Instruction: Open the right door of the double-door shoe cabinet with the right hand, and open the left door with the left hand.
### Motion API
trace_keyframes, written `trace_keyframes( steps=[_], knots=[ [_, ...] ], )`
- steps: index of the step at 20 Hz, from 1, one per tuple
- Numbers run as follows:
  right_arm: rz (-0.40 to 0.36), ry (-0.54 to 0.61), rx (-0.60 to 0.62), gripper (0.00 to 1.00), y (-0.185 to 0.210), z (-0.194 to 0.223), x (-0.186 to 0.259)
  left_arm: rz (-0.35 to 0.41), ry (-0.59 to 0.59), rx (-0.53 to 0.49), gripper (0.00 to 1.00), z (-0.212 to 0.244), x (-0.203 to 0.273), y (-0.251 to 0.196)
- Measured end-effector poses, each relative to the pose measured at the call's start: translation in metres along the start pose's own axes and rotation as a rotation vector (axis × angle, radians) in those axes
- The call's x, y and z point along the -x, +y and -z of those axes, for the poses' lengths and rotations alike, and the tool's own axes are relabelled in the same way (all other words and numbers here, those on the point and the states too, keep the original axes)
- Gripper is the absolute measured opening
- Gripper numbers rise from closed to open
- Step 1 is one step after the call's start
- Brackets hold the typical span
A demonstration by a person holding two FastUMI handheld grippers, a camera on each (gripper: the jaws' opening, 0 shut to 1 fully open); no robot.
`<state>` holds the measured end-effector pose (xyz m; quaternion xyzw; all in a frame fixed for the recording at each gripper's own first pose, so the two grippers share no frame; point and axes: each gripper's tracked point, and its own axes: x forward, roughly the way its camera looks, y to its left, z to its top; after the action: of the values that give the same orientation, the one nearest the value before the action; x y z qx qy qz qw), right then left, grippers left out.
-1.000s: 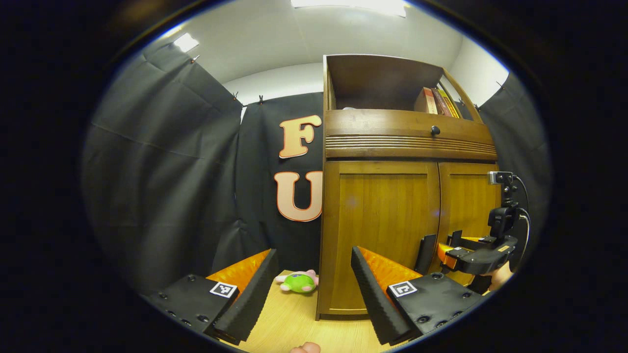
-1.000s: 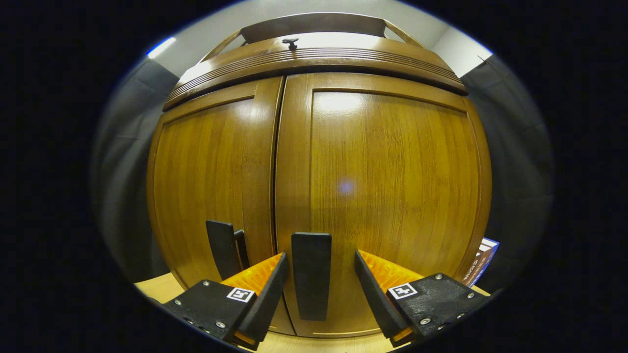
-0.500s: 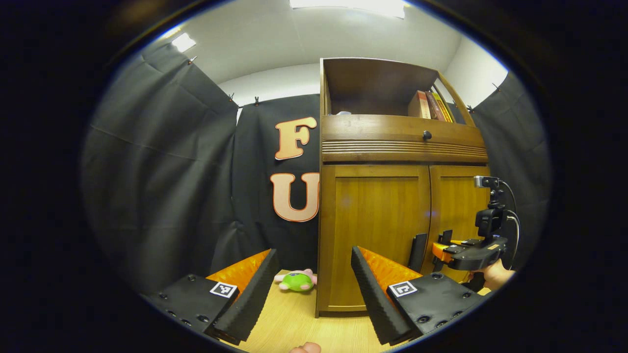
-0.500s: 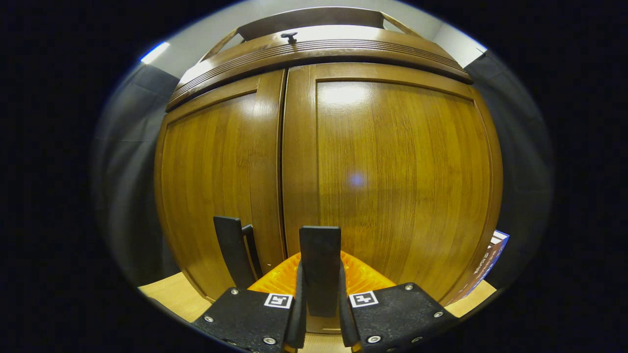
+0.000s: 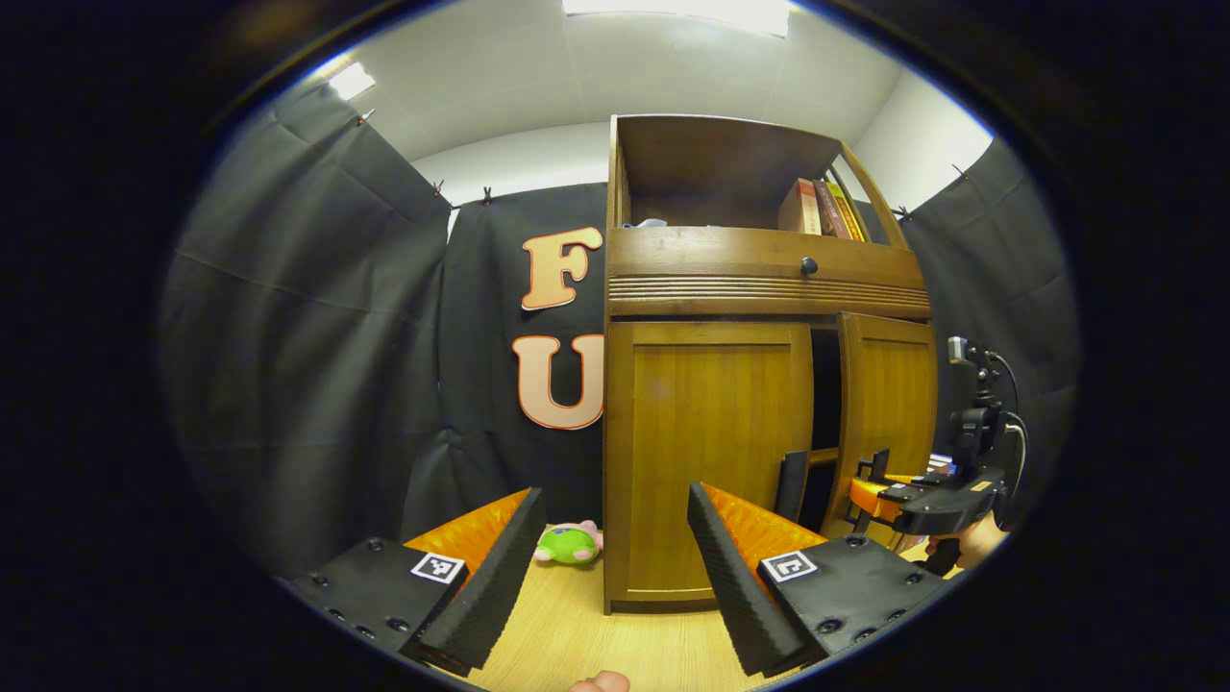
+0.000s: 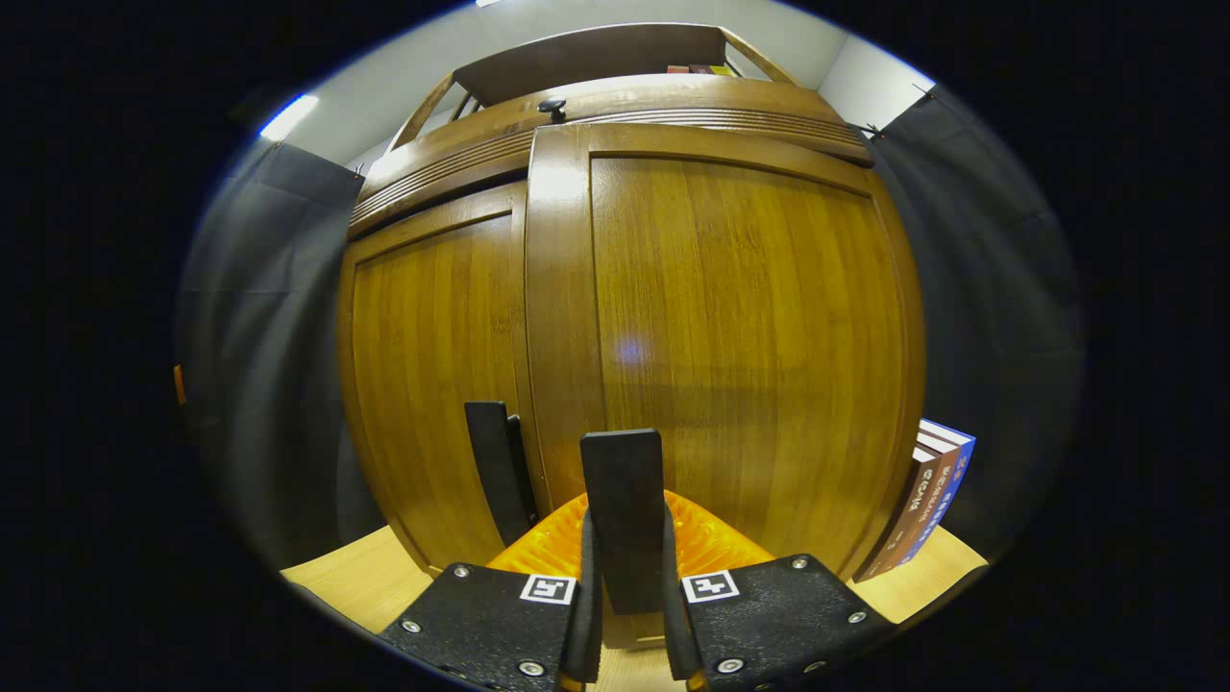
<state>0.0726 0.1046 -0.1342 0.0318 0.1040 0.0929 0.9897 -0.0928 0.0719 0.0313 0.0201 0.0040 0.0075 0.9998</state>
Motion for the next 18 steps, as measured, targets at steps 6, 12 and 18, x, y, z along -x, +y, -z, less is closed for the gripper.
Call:
trace_keyframes(
  steps=[6,12,18],
  knots=[
    [0.013,0.014,0.009,0.26,-0.015,0.0,0.037,0.038,0.001,0.0,0.96,0.0,0.003,-0.024],
    [0.023,0.034,0.003,0.26,-0.035,-0.001,0.071,0.064,0.008,0.003,0.96,0.0,0.009,-0.047],
    [0.065,0.038,-0.009,0.24,-0.063,-0.001,0.105,0.111,-0.003,0.006,0.96,-0.006,0.005,-0.083]
  ],
)
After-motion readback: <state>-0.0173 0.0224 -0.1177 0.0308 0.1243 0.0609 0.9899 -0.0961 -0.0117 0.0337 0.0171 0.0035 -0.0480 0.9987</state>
